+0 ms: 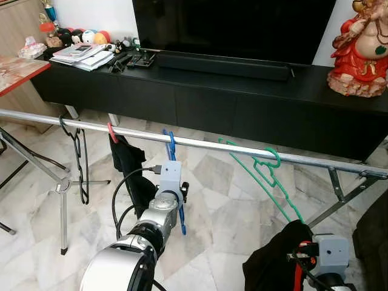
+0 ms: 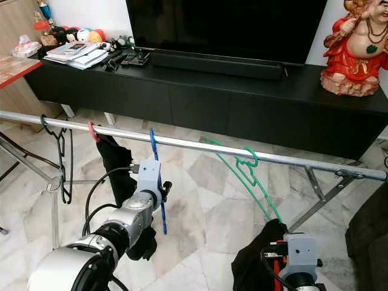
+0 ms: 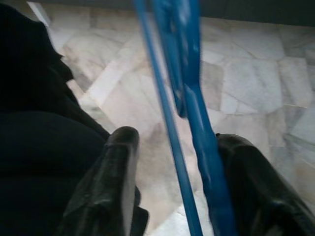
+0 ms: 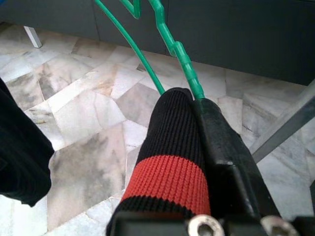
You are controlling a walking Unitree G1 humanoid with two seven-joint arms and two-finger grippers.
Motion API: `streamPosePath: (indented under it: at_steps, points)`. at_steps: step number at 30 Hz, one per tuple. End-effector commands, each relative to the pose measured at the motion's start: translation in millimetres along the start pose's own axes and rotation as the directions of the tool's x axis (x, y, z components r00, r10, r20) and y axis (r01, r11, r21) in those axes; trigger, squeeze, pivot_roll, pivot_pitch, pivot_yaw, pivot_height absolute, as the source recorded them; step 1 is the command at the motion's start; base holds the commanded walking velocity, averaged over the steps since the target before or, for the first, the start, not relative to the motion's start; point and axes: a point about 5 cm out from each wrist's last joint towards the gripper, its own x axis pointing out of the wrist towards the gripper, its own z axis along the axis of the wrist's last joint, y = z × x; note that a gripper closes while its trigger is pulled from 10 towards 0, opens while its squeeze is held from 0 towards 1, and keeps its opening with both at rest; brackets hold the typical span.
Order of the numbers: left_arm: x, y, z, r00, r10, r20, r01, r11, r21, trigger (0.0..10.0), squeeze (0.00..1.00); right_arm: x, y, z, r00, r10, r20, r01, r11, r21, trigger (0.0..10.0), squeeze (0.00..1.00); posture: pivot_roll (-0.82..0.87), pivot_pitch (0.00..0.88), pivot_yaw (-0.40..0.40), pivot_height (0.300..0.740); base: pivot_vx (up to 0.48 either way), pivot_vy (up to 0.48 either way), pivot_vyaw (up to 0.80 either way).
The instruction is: Hang hanger
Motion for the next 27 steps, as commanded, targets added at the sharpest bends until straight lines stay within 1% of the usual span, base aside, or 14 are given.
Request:
streamPosePath:
  at_steps: [1,6,10,18,27]
  points:
    - [0.9,1.0,8.9,0.999,0.011,0.034,-0.012,1.0,0.026,0.0,0.0,1.6,0.3,6.3,1.0,-0.001,0.027,0.001,1.0,-0.005,10.0,0.0,-0.08,0.121,0.031,0.74,0.0,0.0,0.0]
    - [1.0,0.4,13.2,0.998,0.006,0.062,-0.008,0.999,0.033,0.0,0.0,2.5,0.3,6.0,1.0,-0.003,0.028,0.003,1.0,-0.004,10.0,0.0,-0.08,0.115,0.032,0.74,0.0,0.0,0.0]
    - [0.6,-3.8,16.1,0.996,-0.04,0.085,0.04,0.999,0.011,0.0,0.0,2.6,0.0,5.6,1.0,-0.004,0.025,0.004,1.0,-0.005,10.0,0.0,-0.08,0.112,0.033,0.74,0.0,0.0,0.0]
    - [0.6,-5.5,18.8,0.995,-0.039,0.097,0.037,0.999,0.027,0.0,0.0,4.0,1.2,5.4,1.0,0.0,0.025,0.001,1.0,-0.009,10.0,0.0,-0.08,0.105,0.029,0.74,0.0,0.0,0.0]
    - [0.9,-0.7,17.8,0.995,-0.021,0.1,0.017,0.999,0.035,0.0,0.0,8.1,1.2,5.9,1.0,0.001,0.027,-0.001,1.0,-0.01,10.0,0.0,-0.08,0.088,0.026,0.74,0.0,0.0,0.0]
